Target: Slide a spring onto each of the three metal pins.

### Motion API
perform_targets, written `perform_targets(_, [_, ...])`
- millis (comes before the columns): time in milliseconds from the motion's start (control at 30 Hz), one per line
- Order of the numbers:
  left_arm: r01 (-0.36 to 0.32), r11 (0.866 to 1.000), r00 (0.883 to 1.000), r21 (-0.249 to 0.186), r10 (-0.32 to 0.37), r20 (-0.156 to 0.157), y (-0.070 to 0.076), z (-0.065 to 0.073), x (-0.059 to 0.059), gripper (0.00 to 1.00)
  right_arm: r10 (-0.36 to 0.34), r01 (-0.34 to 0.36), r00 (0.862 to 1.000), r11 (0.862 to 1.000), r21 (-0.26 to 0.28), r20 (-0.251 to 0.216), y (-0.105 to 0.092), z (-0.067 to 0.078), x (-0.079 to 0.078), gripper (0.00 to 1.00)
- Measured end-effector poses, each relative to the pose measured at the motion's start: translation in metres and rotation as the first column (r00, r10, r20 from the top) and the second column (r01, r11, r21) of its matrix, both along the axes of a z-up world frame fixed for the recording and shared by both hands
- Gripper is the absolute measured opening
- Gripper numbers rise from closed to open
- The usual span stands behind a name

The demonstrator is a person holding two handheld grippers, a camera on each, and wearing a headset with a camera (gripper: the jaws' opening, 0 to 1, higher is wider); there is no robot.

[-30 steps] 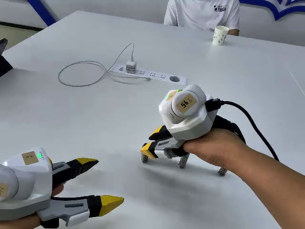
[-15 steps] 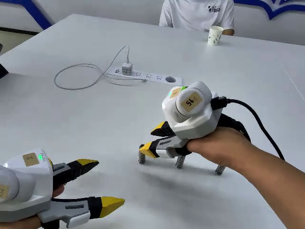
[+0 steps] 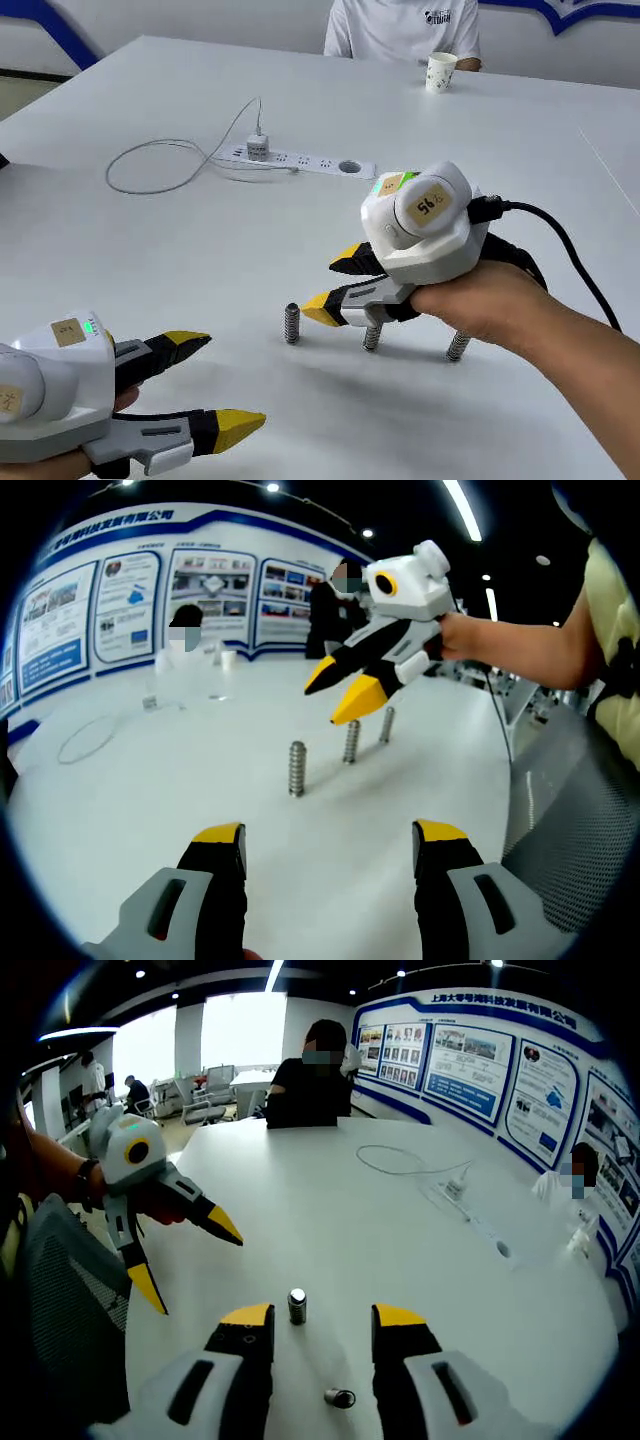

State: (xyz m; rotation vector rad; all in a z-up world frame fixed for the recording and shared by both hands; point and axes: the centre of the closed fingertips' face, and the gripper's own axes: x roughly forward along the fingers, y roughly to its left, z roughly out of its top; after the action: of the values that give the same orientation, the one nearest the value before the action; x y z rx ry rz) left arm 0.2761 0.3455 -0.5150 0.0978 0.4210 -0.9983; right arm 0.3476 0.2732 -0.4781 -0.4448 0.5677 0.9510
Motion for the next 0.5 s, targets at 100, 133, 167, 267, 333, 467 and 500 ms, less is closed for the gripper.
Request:
perform_targets(100, [0.003, 1.000, 1.000, 0.003, -0.003, 0.001, -0.001, 0.000, 0.000, 0.69, -0.005, 0.005, 1.000, 1.000, 0.006, -0.003, -0.004, 0.001, -0.001, 0.40])
perform_targets(133, [0.004, 1.000, 1.000, 0.003, -0.004, 0.001, -0.001, 0.000, 0.000, 0.69, -0.004, 0.004, 1.000, 1.000, 0.010, -0.001, -0.005, 0.001, -0.001, 0.41])
perform_targets(167, [0.005, 1.000, 1.000, 0.002, -0.005, 0.002, -0.002, 0.000, 0.000, 0.69, -0.005, 0.005, 1.000, 1.000, 0.012, 0.000, -0.006, 0.002, -0.002, 0.42])
perform_targets(267, [0.005, 1.000, 1.000, 0.003, -0.005, 0.003, -0.003, 0.001, 0.000, 0.69, -0.009, 0.009, 1.000, 1.000, 0.015, 0.006, -0.009, 0.003, -0.002, 0.43])
perform_targets(333, [0.007, 1.000, 1.000, 0.003, -0.007, 0.004, -0.003, 0.001, 0.000, 0.69, -0.012, 0.012, 1.000, 1.000, 0.020, 0.007, -0.012, 0.003, -0.002, 0.44])
perform_targets(467, [0.009, 1.000, 1.000, 0.006, -0.009, 0.004, -0.004, 0.001, 0.000, 0.69, -0.024, 0.023, 1.000, 0.999, 0.034, 0.012, -0.018, 0.005, -0.002, 0.47])
perform_targets(500, [0.009, 1.000, 1.000, 0.006, -0.009, 0.004, -0.004, 0.001, 0.000, 0.69, -0.024, 0.024, 1.000, 0.999, 0.035, 0.012, -0.019, 0.005, -0.003, 0.47])
